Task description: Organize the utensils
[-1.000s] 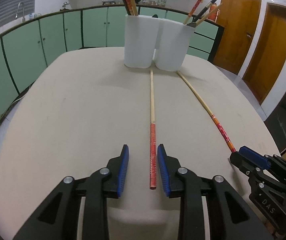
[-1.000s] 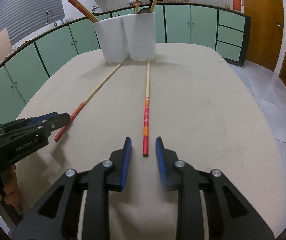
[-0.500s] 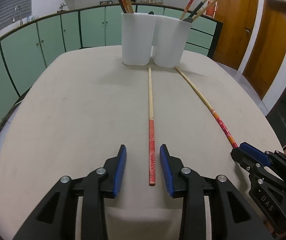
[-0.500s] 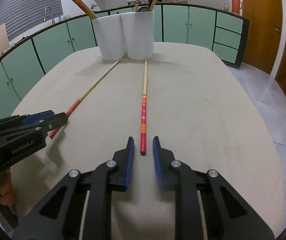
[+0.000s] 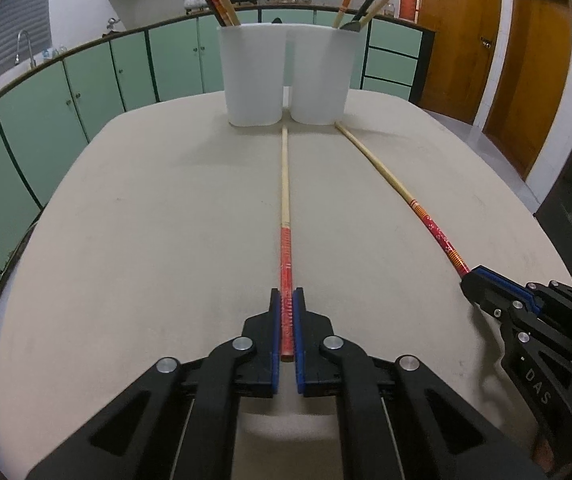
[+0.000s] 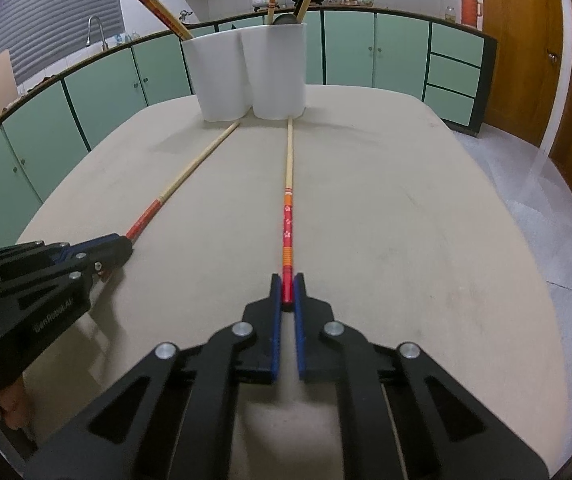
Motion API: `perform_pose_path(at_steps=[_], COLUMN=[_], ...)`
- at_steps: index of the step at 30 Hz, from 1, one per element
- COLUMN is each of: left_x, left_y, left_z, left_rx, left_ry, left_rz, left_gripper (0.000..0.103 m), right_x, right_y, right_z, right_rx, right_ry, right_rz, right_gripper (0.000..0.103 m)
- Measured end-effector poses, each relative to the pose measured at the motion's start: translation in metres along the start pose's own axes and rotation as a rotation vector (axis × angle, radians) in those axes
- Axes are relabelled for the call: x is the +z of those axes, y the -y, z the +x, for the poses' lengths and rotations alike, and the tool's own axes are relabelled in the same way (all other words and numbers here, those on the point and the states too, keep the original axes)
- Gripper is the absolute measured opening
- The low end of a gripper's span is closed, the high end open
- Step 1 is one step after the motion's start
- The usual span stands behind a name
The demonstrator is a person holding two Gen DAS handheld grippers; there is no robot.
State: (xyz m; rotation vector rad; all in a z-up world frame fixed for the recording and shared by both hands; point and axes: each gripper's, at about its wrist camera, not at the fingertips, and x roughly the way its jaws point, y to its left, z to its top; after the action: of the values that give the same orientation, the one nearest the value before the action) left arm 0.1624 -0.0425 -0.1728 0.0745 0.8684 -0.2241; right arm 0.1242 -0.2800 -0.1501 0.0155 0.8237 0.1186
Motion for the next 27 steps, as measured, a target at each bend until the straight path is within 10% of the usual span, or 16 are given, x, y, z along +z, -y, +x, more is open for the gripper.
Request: perform_pose_path(at_steps=[27], left_x=[0.082], left_y=[-0.011], left_z=[-0.118], left_rx=[-0.030], left_ry=[0.376], left_rz=[-0.008], left_gripper=[0.006], right_x=[0.093], right_y=[0.010], right_z=[-0.107], right_rx=[0.082], right_ry=[0.310], right_rz=[0.022], right_gripper=[0.005])
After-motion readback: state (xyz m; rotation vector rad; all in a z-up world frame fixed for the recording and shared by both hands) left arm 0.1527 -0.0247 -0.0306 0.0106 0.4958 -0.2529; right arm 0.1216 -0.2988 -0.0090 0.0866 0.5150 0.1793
